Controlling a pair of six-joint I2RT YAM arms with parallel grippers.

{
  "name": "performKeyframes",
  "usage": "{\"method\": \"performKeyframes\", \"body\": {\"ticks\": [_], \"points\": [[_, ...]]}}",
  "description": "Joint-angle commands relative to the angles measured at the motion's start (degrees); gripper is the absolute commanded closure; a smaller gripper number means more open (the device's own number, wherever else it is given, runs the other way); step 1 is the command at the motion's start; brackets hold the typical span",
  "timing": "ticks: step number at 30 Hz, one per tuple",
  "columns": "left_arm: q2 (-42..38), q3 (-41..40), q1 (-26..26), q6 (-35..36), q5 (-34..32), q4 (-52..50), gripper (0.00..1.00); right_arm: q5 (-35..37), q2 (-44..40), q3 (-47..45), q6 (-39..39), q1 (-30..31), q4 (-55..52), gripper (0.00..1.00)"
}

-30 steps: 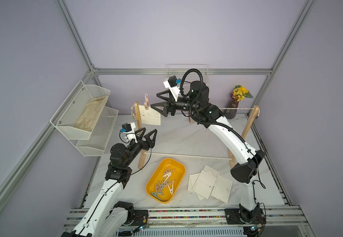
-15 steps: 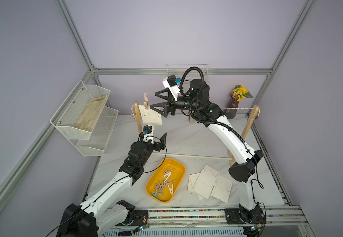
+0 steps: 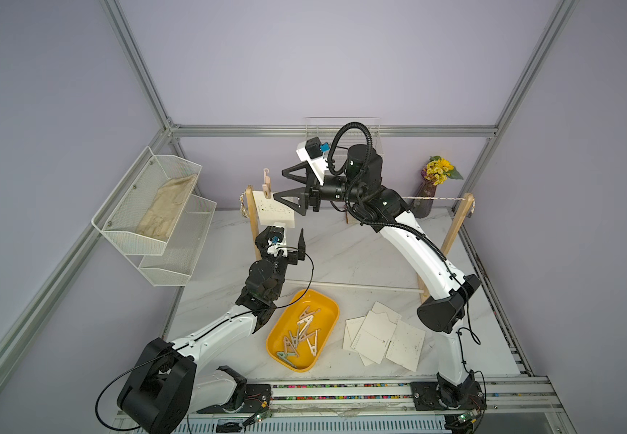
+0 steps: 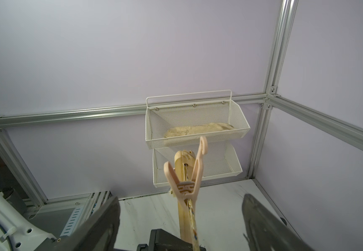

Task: Remove the postcards from the strings
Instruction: Pinch the postcard on the clothesline.

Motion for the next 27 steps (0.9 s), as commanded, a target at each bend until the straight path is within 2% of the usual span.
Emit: {"method": "performKeyframes", "body": {"ticks": [1, 6, 14, 21, 27], "points": [[1.6, 0.8, 0.0, 1.6, -4.1, 6.1, 0.05, -1.5, 0.9, 1.1, -1.2, 0.2, 0.8, 0.11], [3.7, 1.0, 0.0, 4.4, -6.1, 7.7, 0.05, -1.8, 1.0, 1.0, -1.4, 0.5, 1.2, 0.11], [4.3, -0.1, 0.3, 3.6, -9.1, 8.9, 0.05, -2.2, 1.2, 0.9, -1.9, 0.9, 1.1, 0.11], [4.5, -0.2, 0.4, 5.5, -14.6, 9.9, 0.05, -2.5, 1.0, 0.9, -2.2, 1.2, 0.5, 0.11], [4.1, -0.1, 0.4, 5.1, -14.5, 10.1, 0.04, -2.4, 1.0, 0.3, -2.2, 1.4, 1.4, 0.11]]}}
